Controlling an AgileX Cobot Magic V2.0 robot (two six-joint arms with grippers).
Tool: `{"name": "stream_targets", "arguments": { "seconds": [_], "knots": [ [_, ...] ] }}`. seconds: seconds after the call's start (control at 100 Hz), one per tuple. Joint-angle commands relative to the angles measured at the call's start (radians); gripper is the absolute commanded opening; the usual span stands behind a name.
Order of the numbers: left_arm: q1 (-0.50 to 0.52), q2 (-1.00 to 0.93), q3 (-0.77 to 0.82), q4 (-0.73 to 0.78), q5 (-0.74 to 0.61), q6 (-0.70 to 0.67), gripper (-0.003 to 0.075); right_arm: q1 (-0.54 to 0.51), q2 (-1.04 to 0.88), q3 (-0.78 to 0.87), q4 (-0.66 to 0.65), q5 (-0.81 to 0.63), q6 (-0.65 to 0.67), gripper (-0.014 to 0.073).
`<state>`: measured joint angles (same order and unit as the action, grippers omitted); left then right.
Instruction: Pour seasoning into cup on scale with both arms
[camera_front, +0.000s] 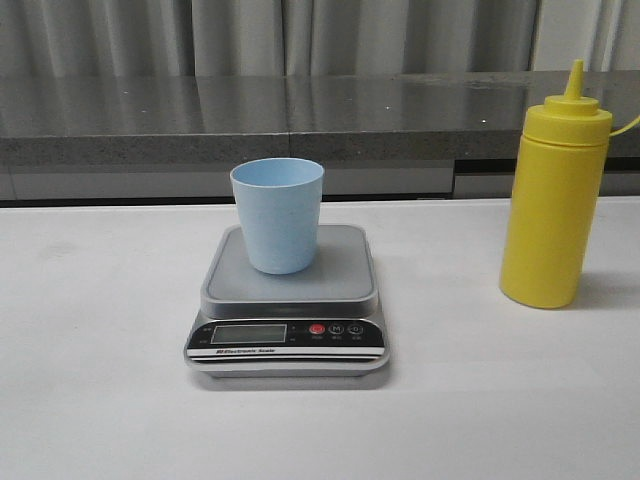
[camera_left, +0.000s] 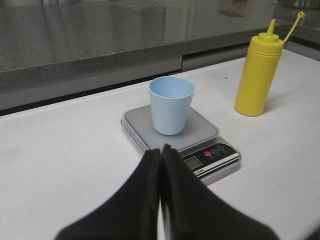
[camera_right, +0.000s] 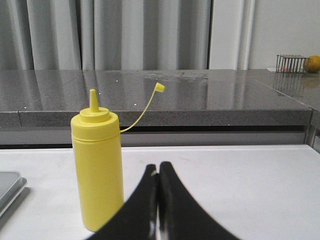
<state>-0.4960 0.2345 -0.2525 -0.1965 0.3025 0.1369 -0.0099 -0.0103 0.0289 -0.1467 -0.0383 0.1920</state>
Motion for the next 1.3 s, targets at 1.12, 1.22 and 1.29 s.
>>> {"name": "stream_targets", "arguments": {
  "seconds": [1.12,1.22,1.29],
  "knots": [
    [0.004,0.007,-0.025,-0.008,-0.084,-0.009,-0.0020,0.102,0.616,-0.340,-0.008,0.109,0.000,-0.0061],
    [0.004,0.007,-0.025,-0.008,-0.084,-0.009,-0.0020,0.125,0.691,-0.343,-0.008,0.067,0.000,-0.0061],
    [0.004,0.007,-0.025,-0.008,-0.084,-0.009,-0.0020,0.138,0.736,-0.343,-0.003,0.038,0.000,-0.0051]
  ]
}}
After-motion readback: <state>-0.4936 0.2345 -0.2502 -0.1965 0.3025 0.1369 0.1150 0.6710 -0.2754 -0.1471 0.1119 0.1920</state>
